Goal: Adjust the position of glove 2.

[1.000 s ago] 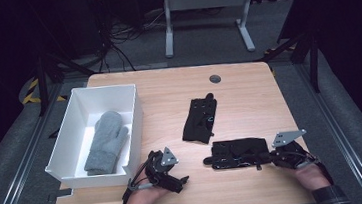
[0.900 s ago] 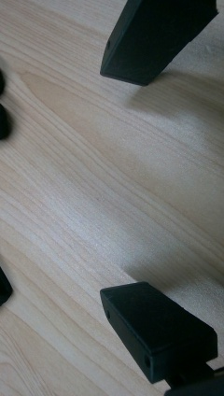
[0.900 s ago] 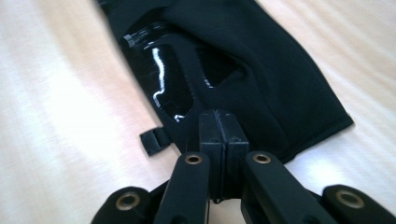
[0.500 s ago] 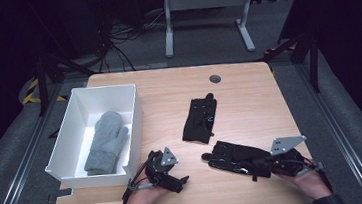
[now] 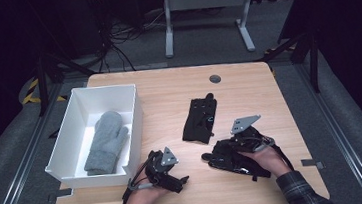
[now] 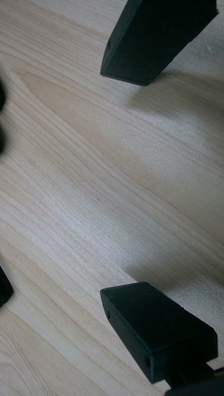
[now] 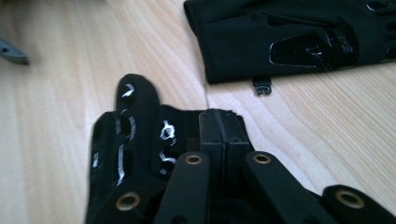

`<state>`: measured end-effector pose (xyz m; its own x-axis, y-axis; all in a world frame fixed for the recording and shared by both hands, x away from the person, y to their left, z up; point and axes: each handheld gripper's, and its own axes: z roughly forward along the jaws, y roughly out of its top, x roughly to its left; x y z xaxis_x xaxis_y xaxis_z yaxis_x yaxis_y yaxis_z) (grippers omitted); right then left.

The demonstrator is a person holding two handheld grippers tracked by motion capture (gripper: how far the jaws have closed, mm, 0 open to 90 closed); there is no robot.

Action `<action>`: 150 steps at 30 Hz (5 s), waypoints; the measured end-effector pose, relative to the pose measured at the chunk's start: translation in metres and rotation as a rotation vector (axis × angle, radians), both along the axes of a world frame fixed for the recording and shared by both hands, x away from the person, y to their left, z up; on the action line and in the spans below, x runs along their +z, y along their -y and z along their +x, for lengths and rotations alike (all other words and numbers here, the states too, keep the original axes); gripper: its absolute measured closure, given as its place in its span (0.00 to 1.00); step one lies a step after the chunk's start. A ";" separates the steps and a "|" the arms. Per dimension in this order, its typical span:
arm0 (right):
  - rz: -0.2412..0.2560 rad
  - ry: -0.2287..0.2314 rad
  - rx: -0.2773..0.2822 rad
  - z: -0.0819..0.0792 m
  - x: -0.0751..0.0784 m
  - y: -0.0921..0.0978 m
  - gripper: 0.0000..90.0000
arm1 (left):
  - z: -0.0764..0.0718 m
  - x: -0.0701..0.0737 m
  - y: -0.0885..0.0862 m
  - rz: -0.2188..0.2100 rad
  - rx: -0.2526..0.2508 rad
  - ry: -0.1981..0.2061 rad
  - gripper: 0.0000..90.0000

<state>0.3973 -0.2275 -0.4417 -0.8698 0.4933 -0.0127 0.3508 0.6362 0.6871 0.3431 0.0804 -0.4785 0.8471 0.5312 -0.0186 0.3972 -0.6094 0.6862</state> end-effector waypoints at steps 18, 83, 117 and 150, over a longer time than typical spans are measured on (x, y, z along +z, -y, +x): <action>-0.035 -0.006 -0.138 0.018 -0.008 0.039 1.00 | 0.000 0.000 0.000 0.001 0.000 0.001 0.00; 0.068 0.042 -0.349 -0.066 -0.006 0.126 0.48 | 0.004 0.008 0.007 0.050 0.036 -0.045 0.07; 0.045 0.054 -0.422 -0.071 -0.027 0.137 0.18 | 0.133 0.037 0.083 -0.062 0.059 -0.056 1.00; 0.042 0.057 -0.422 -0.071 -0.027 0.137 0.17 | 0.052 0.026 0.044 -0.037 -0.040 -0.189 1.00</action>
